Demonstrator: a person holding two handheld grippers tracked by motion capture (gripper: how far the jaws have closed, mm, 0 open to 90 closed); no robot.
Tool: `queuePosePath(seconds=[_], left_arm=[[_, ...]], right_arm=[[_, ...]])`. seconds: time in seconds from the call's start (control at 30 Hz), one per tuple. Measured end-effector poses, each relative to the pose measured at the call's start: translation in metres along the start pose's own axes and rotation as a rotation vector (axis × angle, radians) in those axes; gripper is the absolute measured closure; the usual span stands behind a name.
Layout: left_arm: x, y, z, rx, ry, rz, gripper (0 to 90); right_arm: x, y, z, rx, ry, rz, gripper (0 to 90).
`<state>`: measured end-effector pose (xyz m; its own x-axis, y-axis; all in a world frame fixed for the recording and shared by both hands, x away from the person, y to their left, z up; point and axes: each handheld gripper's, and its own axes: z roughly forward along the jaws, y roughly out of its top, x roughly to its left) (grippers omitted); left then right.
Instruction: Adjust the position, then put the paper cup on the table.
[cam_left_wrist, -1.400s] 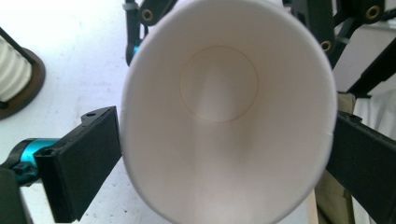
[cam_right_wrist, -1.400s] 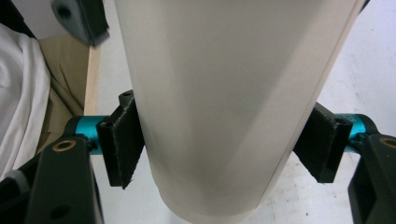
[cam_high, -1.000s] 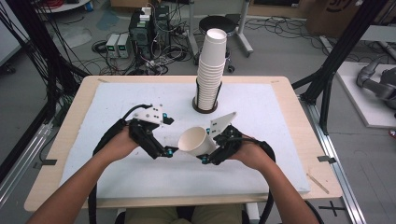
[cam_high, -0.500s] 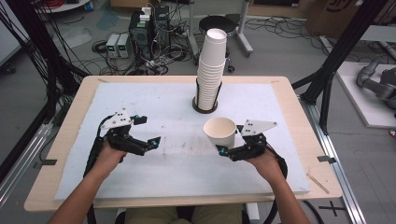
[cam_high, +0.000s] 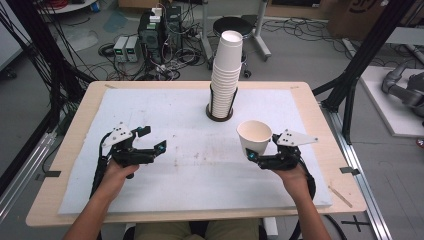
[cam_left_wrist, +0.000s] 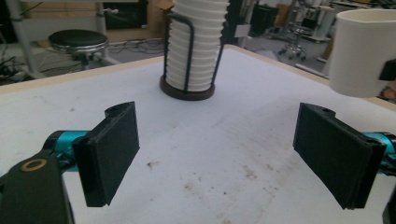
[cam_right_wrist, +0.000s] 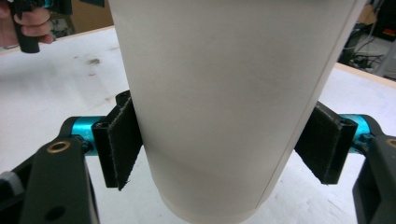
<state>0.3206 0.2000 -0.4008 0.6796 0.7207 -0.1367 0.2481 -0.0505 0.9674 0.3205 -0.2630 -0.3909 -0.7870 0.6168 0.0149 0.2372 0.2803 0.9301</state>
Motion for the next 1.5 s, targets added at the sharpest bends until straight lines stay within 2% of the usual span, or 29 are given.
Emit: queuePosePath(seconds=[0.07,0.17,0.37,0.57,0.77,1.03,1.2,1.33,1.5], left_arm=[[0.001,-0.002,-0.002,-0.011,0.013,0.004,14.4],[0.002,-0.007,-0.008,-0.037,0.009,0.028,14.4],[0.008,-0.010,-0.014,-0.074,0.011,0.029,14.4],[0.009,-0.013,-0.017,-0.068,0.025,0.033,14.4],[0.011,-0.014,-0.019,-0.091,0.020,0.031,14.4],[0.015,-0.016,-0.020,-0.085,0.017,0.017,14.6],[0.015,-0.016,-0.019,-0.083,0.027,0.017,14.6],[0.013,-0.017,-0.018,-0.077,0.025,0.016,14.6],[0.013,-0.018,-0.018,-0.067,0.027,0.020,14.6]], right_arm=[[0.000,-0.001,-0.003,-0.007,-0.009,0.009,24.1],[0.000,-0.003,-0.009,-0.016,-0.027,0.010,24.0],[0.001,-0.003,-0.016,-0.048,-0.060,0.016,23.7],[0.003,-0.002,-0.012,-0.061,-0.058,0.008,23.8],[0.002,-0.004,-0.011,-0.070,-0.058,0.024,23.8],[-0.001,-0.006,-0.013,-0.088,-0.078,0.039,23.7],[-0.005,-0.009,-0.013,-0.080,-0.096,0.038,23.6],[-0.013,-0.016,-0.016,-0.072,-0.149,0.050,23.5],[-0.032,-0.027,-0.014,-0.037,-0.234,0.110,23.1]])
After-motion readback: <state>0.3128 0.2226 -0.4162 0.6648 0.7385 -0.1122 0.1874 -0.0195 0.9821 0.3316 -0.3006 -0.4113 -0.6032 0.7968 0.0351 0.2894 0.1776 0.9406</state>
